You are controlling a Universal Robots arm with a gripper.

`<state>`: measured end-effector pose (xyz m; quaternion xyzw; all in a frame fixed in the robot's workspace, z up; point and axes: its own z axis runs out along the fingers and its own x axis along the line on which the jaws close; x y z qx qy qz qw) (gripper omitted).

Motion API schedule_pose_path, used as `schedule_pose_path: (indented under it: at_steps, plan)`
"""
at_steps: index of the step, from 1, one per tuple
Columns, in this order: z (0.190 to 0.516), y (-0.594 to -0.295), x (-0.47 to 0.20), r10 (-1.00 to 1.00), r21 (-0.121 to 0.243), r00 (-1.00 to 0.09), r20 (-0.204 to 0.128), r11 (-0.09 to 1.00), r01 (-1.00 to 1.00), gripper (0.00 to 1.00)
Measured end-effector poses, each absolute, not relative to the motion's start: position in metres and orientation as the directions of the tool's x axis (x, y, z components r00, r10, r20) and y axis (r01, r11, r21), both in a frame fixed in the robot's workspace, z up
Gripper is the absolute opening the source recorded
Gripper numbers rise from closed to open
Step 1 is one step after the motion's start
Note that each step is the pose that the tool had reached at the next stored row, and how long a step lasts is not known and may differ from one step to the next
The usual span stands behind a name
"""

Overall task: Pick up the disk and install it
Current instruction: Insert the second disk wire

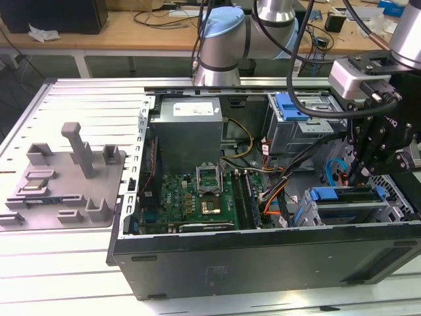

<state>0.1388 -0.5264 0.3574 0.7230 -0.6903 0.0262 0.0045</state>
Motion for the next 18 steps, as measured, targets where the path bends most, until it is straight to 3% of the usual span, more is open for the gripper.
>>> schedule_pose_path:
  at_steps: [18]
  plan:
    - [0.3536,-0.5267,0.1393,-0.998,-0.03,0.045,0.044,-0.047,-0.998,0.16]
